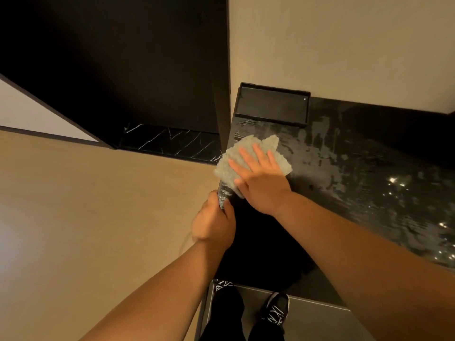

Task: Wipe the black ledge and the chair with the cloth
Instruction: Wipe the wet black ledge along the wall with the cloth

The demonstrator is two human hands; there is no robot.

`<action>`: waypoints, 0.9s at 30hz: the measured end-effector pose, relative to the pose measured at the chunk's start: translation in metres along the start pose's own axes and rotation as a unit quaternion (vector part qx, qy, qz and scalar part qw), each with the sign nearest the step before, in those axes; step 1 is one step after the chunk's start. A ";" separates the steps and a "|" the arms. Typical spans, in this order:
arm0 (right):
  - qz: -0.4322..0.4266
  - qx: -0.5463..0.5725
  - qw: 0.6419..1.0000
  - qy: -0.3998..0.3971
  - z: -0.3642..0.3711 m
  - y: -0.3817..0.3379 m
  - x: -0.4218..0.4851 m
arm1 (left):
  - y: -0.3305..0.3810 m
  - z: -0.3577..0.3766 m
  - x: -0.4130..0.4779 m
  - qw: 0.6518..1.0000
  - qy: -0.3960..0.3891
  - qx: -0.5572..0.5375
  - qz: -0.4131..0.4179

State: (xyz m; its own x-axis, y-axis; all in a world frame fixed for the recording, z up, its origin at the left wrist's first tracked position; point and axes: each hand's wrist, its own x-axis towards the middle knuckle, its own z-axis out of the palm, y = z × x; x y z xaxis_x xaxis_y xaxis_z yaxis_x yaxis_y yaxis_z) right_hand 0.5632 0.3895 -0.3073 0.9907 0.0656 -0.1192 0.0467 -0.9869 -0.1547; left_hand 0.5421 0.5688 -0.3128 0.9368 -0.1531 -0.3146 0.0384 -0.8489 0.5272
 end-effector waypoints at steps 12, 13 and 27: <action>0.038 0.026 0.997 -0.068 -0.012 0.009 0.043 | 0.002 -0.002 -0.003 1.000 0.020 -0.004 0.005; 0.054 0.032 0.997 -0.052 -0.010 0.002 0.039 | 0.002 -0.002 -0.003 1.000 0.018 -0.004 0.005; 0.027 0.010 0.997 -0.077 -0.009 0.009 0.047 | 0.001 -0.004 -0.002 1.000 0.008 0.002 -0.001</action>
State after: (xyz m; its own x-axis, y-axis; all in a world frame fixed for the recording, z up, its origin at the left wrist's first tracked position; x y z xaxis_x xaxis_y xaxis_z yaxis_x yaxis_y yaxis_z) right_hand 0.6114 0.3819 -0.3051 0.9602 0.0364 -0.2770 -0.0098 -0.9865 -0.1634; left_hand 0.5415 0.5702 -0.3082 0.9424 -0.1429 -0.3024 0.0388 -0.8513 0.5232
